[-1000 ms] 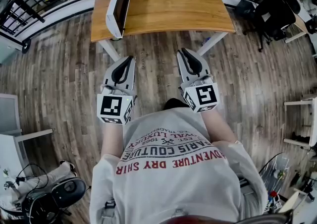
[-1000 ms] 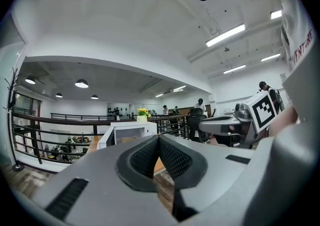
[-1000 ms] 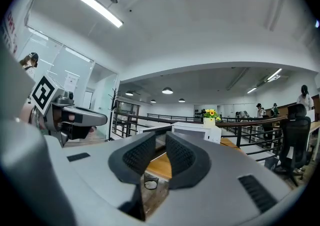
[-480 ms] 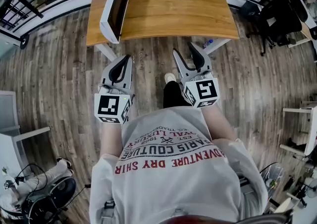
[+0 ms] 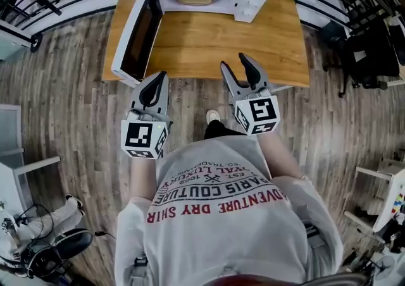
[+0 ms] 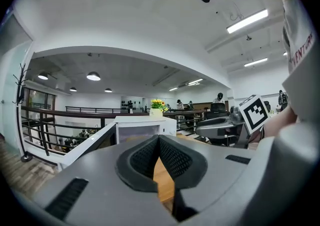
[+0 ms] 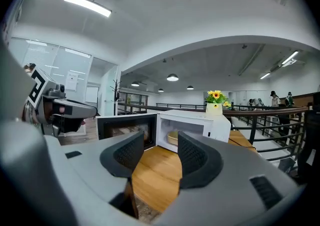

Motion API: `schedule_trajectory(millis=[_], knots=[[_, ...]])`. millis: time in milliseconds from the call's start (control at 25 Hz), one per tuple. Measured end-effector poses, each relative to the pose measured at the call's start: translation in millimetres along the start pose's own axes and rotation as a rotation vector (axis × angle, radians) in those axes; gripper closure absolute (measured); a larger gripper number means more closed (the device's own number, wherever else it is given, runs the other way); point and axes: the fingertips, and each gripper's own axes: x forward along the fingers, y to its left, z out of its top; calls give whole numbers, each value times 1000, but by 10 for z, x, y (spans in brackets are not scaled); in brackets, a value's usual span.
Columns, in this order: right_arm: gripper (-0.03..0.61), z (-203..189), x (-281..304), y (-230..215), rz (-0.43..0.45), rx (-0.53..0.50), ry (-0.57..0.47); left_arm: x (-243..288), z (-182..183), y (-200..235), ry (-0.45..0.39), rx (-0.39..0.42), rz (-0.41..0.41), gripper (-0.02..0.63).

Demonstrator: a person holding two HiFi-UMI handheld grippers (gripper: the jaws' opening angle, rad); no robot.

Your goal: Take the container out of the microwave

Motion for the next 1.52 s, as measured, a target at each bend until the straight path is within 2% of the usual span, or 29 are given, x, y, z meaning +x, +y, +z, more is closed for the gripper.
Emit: schedule_trajectory(millis=[200,360,640,880,1200,1520], knots=[[370,24,514,-470,80,0,21,606,91,89,18,6,53,600],[370,-18,912,-684,157,-15,54,1004,103,201,31,-3,90,600],[370,-125,1437,-712,275,-87,139,1383,-20,390,63,-30,106,600],[370,-219,1876,-697,293,-129,215,1649,-115,663,95,-55,80,600],[370,-433,2546,-682,321,-337,375,1907,-164,942,100,-67,23,600],[356,-876,3123,-689,411,-594,536,2007,-264,1036,105,-94,8,600]])
